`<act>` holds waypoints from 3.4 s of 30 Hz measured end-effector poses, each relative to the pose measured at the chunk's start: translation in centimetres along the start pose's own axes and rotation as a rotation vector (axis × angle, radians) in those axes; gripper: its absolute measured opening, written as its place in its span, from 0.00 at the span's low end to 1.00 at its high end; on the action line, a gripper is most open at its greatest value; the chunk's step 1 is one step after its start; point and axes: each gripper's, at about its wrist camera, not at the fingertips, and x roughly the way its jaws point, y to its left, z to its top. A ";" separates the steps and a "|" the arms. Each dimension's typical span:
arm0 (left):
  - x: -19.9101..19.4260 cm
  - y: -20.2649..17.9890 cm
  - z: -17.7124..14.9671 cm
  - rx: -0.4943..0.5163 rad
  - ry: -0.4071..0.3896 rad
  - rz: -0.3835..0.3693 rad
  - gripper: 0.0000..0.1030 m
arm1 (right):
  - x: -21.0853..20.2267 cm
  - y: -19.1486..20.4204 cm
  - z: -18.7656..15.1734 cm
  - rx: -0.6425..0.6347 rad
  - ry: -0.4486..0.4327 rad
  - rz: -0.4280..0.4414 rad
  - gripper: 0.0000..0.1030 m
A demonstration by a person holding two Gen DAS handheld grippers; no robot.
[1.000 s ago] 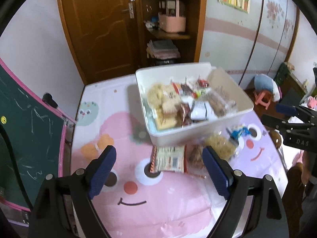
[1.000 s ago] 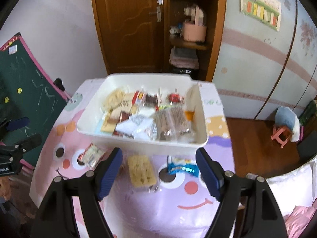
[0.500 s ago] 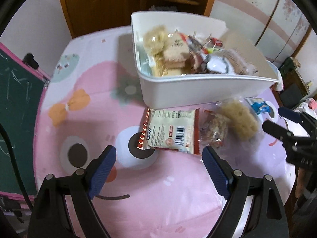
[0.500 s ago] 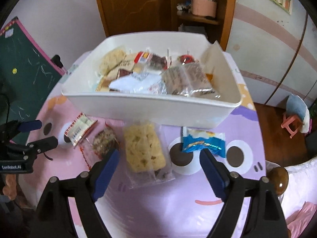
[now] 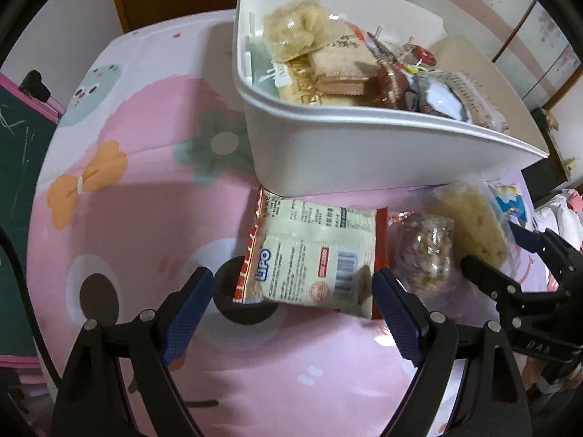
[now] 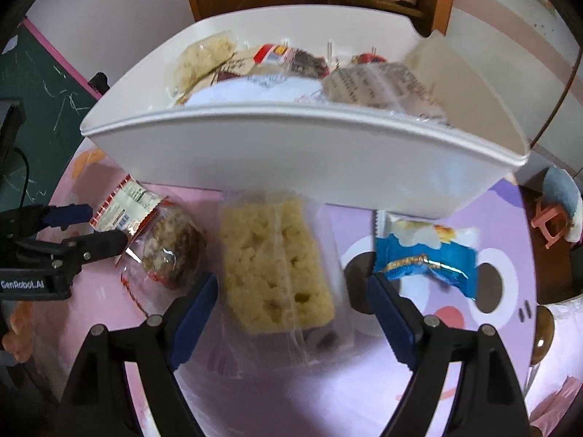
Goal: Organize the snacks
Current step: 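Withdraw both tools from the basket toward the remaining snacks, then grasp the white Lipo cracker pack with the left tool while the right tool grasps the puffed-snack bag, then lift both snacks over the white basket and open both tools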
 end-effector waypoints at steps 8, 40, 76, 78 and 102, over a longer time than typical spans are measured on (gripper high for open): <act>1.0 -0.7 0.7 0.038 -0.013 0.035 0.87 | 0.9 0.7 0.2 -0.051 -0.029 -0.043 0.82; -3.9 -2.3 -3.5 -0.007 -0.107 0.037 0.16 | -2.9 0.4 -1.9 -0.021 -0.100 -0.025 0.55; -29.1 -11.0 2.5 0.237 -0.643 0.059 0.16 | -27.0 -0.9 8.0 -0.054 -0.580 -0.082 0.55; -29.6 -11.6 4.6 0.235 -0.654 0.061 0.16 | -27.6 -1.3 10.0 -0.043 -0.600 -0.090 0.55; -17.5 -11.7 15.3 0.195 -0.497 0.168 0.80 | -14.1 -2.2 18.6 -0.001 -0.398 -0.213 0.68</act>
